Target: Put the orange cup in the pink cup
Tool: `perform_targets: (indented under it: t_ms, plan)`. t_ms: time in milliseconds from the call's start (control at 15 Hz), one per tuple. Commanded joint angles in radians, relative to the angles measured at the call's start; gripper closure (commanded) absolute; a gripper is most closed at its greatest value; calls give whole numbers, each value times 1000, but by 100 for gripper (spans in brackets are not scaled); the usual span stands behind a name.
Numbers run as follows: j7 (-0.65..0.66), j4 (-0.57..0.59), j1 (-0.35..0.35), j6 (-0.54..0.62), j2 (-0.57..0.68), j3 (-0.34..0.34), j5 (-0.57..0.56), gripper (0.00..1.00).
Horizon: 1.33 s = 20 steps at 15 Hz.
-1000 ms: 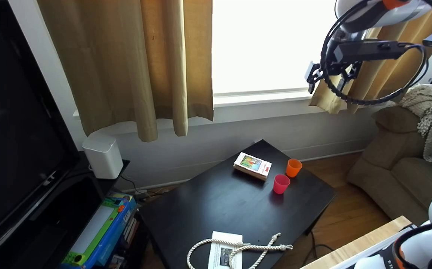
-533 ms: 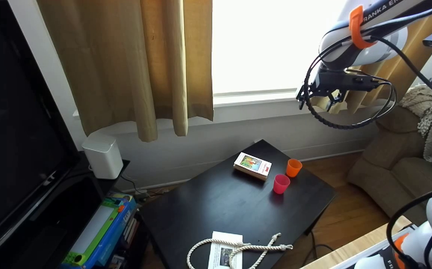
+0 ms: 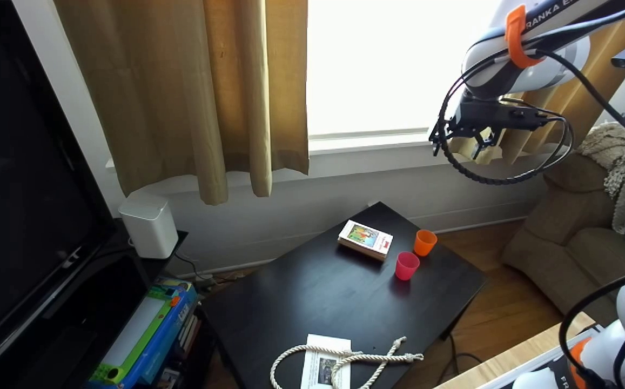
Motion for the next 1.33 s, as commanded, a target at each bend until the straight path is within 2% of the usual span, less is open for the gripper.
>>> perform_targets:
  t_ms: [0,333,533,600,733,1133,1267]
  plan:
    - [104,13,-30,21,118,-28,25,0]
    - [251,32,-40,168,343,-106,71,0]
    - [295,54,-27,264,473,-157,169,0]
    - [243,22,-4,217,387,-163,136,0]
    - [238,35,6,234,431,-180,145,0]
    - [241,39,15,234,409,-178,141,0]
    - [342,93,12,310,515,-205,161,0]
